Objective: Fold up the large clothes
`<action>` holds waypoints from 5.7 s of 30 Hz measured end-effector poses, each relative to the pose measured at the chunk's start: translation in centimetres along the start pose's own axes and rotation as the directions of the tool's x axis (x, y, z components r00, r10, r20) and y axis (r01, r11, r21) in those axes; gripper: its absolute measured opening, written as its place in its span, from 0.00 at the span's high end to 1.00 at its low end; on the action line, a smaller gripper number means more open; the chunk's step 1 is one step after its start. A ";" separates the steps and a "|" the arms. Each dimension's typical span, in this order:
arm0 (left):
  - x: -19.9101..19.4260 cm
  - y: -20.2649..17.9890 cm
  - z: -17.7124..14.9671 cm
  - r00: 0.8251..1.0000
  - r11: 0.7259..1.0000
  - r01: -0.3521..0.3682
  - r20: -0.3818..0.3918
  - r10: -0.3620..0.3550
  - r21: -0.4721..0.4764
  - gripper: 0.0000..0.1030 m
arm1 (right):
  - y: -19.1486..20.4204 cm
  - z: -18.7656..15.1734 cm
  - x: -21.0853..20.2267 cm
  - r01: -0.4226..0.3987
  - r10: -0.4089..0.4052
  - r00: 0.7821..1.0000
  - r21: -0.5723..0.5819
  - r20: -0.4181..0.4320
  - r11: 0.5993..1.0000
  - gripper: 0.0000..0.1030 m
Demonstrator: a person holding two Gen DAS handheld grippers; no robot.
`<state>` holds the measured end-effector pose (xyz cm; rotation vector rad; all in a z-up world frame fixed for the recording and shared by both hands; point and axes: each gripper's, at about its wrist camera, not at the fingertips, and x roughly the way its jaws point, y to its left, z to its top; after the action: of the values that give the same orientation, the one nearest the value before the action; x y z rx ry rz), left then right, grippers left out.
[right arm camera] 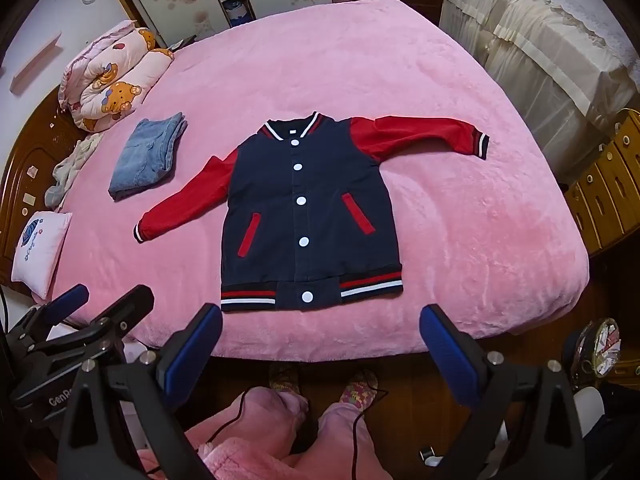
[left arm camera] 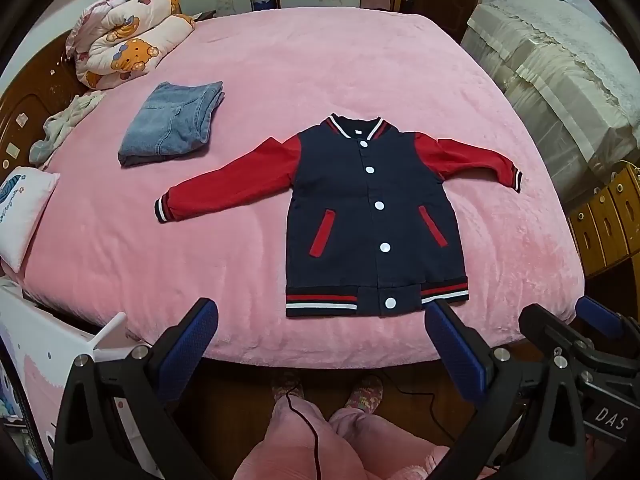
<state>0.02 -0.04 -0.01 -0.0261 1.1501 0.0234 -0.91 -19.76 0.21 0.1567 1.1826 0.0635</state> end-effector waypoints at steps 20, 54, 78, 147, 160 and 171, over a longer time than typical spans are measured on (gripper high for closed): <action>-0.3 -0.3 0.0 1.000 1.000 0.004 0.015 -0.004 0.002 0.01 | -0.4 0.4 -0.2 -0.001 0.001 1.000 0.004 -0.001 1.000 0.04; 1.4 -3.6 1.6 0.998 0.997 -0.050 -0.048 0.047 -0.060 0.01 | -4.0 3.6 2.0 -0.062 0.060 0.997 -0.043 -0.049 0.997 0.07; 18.4 15.7 1.5 0.940 0.871 -0.075 -0.325 -0.099 -0.485 0.01 | 7.7 2.0 11.8 -0.133 0.075 0.976 -0.289 -0.205 0.948 0.08; 29.4 10.5 14.1 0.987 0.854 0.138 -0.002 -0.160 -0.502 0.14 | 0.3 17.5 26.7 -0.225 0.217 0.968 -0.053 -0.123 0.973 0.16; 31.3 11.2 12.4 0.981 0.871 0.073 -0.124 -0.151 -0.486 0.14 | 4.6 20.7 34.5 -0.267 0.270 0.953 0.036 -0.139 0.963 0.73; 31.5 9.6 14.1 0.981 0.901 0.063 -0.142 -0.136 -0.429 0.14 | 1.9 22.1 29.7 -0.212 0.212 0.977 -0.021 0.009 0.977 0.90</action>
<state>25.48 10.18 -23.11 -0.4823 1.2944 0.1832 30.78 -15.89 -18.54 0.2651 1.1502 0.2620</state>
